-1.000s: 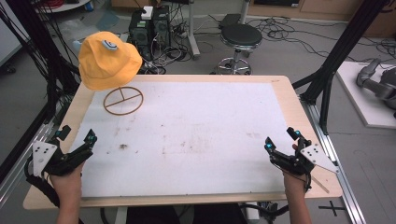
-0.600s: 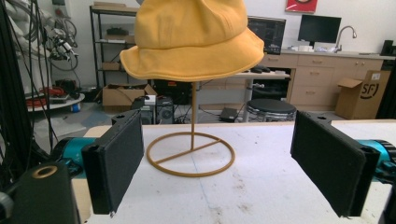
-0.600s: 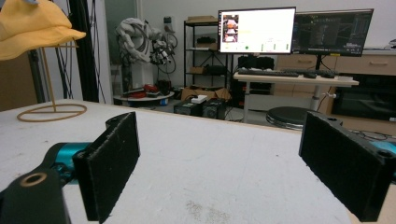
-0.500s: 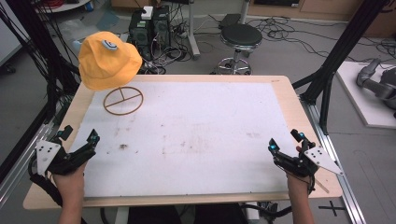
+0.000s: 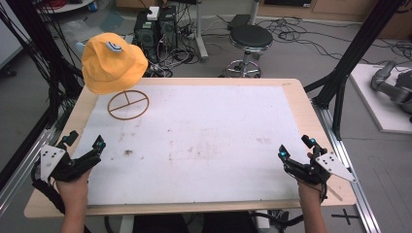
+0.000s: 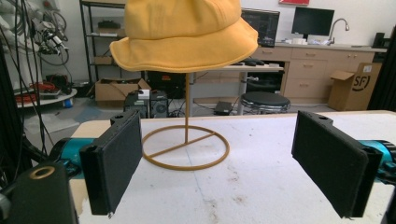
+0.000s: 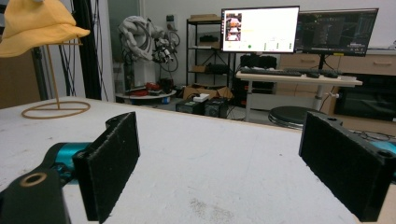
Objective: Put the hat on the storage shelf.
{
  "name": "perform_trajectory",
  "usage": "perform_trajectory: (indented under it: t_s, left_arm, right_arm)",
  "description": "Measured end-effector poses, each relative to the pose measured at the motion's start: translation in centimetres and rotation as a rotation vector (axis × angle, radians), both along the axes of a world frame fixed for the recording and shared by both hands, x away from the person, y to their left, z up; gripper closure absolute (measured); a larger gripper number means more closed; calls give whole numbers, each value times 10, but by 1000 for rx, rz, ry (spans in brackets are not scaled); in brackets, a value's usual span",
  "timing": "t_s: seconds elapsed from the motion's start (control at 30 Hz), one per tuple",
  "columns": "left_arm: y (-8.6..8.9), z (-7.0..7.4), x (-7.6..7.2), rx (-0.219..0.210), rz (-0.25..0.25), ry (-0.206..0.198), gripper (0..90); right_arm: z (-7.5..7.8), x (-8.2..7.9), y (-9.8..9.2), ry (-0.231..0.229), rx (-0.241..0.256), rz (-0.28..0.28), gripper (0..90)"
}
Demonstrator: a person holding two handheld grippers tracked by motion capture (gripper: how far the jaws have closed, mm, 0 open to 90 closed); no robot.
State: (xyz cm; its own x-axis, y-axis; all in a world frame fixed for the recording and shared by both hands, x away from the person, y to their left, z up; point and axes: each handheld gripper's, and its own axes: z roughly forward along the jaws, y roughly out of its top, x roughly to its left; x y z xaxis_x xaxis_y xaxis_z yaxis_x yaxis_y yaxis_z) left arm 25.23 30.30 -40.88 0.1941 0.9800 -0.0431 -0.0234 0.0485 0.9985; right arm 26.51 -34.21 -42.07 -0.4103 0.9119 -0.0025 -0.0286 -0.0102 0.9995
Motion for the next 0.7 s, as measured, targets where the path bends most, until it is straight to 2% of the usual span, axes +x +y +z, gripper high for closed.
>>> perform_trajectory:
  t_s: [0.33,0.47,0.7]
  left_arm:
    - [-1,-1,2,18,-13,9,159]
    - [-2,-1,2,11,-27,11,157]
    - [-4,-1,4,27,-55,20,157]
  right_arm:
    - [0,0,-1,3,4,-4,121]
    - [0,-1,-1,4,11,-2,121]
    - [0,0,-2,3,11,-4,121]
